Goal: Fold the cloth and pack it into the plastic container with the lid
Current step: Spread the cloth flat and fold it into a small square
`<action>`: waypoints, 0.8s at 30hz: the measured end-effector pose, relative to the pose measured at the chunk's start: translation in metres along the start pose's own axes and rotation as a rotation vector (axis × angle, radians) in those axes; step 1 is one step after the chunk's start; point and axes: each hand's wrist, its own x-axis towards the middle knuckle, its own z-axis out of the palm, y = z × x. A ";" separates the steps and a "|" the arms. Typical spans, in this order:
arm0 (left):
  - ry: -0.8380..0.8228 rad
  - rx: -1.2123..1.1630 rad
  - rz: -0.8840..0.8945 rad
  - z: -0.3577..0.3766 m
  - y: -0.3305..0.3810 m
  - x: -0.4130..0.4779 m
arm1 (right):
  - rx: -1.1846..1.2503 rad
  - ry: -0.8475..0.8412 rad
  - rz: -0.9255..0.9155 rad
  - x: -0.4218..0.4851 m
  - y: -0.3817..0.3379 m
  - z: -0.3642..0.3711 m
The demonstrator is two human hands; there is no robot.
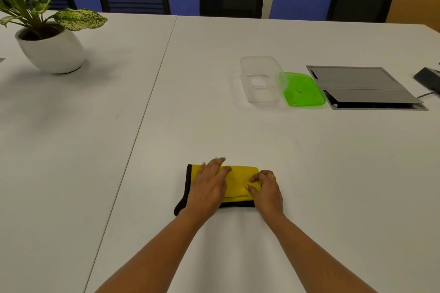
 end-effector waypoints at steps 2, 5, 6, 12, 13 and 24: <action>-0.097 0.026 0.008 0.011 0.000 0.005 | -0.020 0.004 0.005 -0.001 -0.001 0.001; -0.191 0.184 -0.036 0.024 -0.004 0.004 | -0.015 0.004 -0.010 -0.002 0.002 0.001; -0.181 0.231 -0.043 0.024 -0.006 0.000 | 0.006 0.000 -0.016 -0.003 0.003 0.000; -0.141 0.200 -0.055 0.026 -0.015 -0.009 | 0.088 0.060 -0.058 -0.008 0.010 0.003; -0.159 0.190 -0.066 0.027 -0.013 -0.009 | 0.079 0.076 -0.070 -0.010 0.011 0.003; -0.221 0.171 -0.059 0.027 -0.016 -0.011 | -0.040 -0.029 -0.377 0.004 -0.029 0.022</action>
